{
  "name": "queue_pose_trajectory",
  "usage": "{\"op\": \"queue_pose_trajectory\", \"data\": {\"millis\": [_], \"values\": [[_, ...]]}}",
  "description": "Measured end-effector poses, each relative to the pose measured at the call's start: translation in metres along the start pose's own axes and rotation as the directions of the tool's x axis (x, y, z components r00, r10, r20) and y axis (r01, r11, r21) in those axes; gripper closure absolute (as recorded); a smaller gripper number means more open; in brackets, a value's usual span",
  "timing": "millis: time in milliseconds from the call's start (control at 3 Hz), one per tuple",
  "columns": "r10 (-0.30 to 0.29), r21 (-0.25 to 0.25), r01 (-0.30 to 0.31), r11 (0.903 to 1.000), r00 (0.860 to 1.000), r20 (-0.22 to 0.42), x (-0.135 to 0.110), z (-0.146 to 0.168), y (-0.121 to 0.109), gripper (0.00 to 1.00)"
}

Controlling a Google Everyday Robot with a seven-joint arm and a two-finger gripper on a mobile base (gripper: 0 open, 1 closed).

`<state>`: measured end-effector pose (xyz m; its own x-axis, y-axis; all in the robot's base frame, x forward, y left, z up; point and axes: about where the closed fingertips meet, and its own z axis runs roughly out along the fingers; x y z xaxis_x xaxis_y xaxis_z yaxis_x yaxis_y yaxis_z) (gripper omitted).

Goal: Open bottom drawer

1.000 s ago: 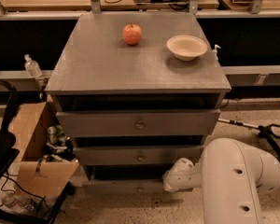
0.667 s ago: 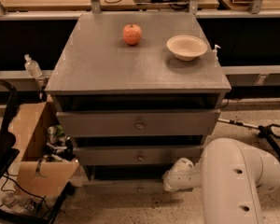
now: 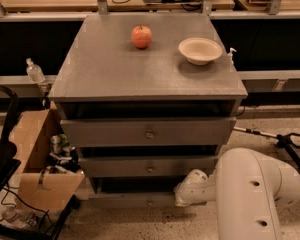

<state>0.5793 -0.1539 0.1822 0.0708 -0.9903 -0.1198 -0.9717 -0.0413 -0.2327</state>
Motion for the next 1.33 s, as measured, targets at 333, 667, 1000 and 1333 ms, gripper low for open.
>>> {"op": "queue_pose_trajectory", "data": {"millis": [333, 667, 1000, 1333], "values": [[0.000, -0.003, 0.000, 1.0000, 1.000, 0.001, -0.001, 0.002, 0.002, 0.00], [0.000, -0.003, 0.000, 1.0000, 1.000, 0.001, -0.001, 0.002, 0.002, 0.00], [-0.001, -0.006, 0.001, 1.0000, 1.000, 0.001, -0.001, 0.003, 0.004, 0.18], [-0.002, -0.048, 0.001, 0.9989, 1.000, -0.014, -0.002, -0.002, 0.020, 0.41]]}}
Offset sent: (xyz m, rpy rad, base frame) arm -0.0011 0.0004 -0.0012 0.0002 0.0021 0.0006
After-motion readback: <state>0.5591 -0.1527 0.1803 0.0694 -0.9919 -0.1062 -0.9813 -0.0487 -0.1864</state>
